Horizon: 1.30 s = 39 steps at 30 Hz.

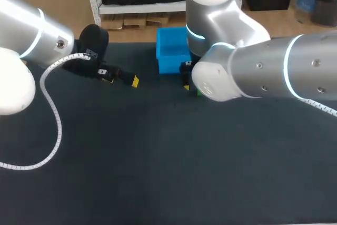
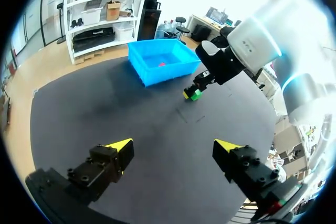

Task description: Use the left arm to pick the red cube and place it into the blue plastic box first, then use the right arm to grasp the green cube and put it into the same blue plastic box after the first action is fully finished.

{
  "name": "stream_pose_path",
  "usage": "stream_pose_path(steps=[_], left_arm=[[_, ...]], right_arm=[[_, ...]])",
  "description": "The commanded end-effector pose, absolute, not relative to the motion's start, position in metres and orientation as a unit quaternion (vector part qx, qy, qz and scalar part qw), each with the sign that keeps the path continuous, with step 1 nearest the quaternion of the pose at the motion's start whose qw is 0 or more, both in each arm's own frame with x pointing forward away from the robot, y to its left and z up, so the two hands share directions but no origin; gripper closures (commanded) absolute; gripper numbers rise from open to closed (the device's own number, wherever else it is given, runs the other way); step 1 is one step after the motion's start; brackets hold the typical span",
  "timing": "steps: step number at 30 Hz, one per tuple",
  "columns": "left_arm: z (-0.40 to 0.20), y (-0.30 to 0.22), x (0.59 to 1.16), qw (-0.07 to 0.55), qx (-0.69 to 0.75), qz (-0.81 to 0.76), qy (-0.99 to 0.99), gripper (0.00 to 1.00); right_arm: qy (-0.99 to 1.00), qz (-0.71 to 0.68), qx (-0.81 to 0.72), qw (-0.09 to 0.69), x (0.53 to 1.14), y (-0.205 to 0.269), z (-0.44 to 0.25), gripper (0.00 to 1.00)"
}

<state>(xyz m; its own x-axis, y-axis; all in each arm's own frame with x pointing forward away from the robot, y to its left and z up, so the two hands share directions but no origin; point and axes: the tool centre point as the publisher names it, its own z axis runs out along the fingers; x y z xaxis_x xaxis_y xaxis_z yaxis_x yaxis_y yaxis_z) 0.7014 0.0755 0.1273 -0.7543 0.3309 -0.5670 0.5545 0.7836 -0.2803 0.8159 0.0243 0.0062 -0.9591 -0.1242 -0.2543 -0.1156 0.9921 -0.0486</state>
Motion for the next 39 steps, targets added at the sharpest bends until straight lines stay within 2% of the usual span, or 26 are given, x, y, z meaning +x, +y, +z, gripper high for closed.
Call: stream_pose_path(steps=[1, 13, 14, 15, 16, 17, 32, 39], left_arm=[[0.127, 0.077, 0.702, 0.254, 0.245, -0.225, 0.908, 0.0], [0.127, 0.077, 0.702, 0.254, 0.245, -0.225, 0.908, 0.0], [0.127, 0.077, 0.702, 0.254, 0.245, -0.225, 0.908, 0.0], [0.127, 0.077, 0.702, 0.254, 0.245, -0.225, 0.908, 0.0], [0.127, 0.077, 0.702, 0.254, 0.245, -0.225, 0.908, 0.0], [0.127, 0.077, 0.702, 0.254, 0.245, -0.225, 0.908, 0.0], [0.127, 0.077, 0.702, 0.254, 0.245, -0.225, 0.908, 0.0], [0.127, 0.077, 0.702, 0.254, 0.245, -0.225, 0.908, 0.0]], right_arm=[[0.99, -0.018, -0.061, 0.124, 0.817, 0.025, 0.003, 0.0], [0.991, -0.025, -0.057, 0.115, 0.816, 0.021, -0.003, 0.0], [0.991, -0.025, -0.057, 0.114, 0.816, 0.021, -0.004, 0.18], [0.992, -0.025, -0.057, 0.114, 0.816, 0.021, -0.004, 0.54], [0.992, -0.024, -0.056, 0.113, 0.816, 0.021, -0.004, 0.95], [0.992, -0.024, -0.056, 0.113, 0.816, 0.021, -0.005, 1.0], [0.992, -0.017, -0.051, 0.112, 0.815, 0.021, -0.003, 1.0], [0.99, -0.005, -0.042, 0.134, 0.812, 0.019, 0.021, 1.0]])
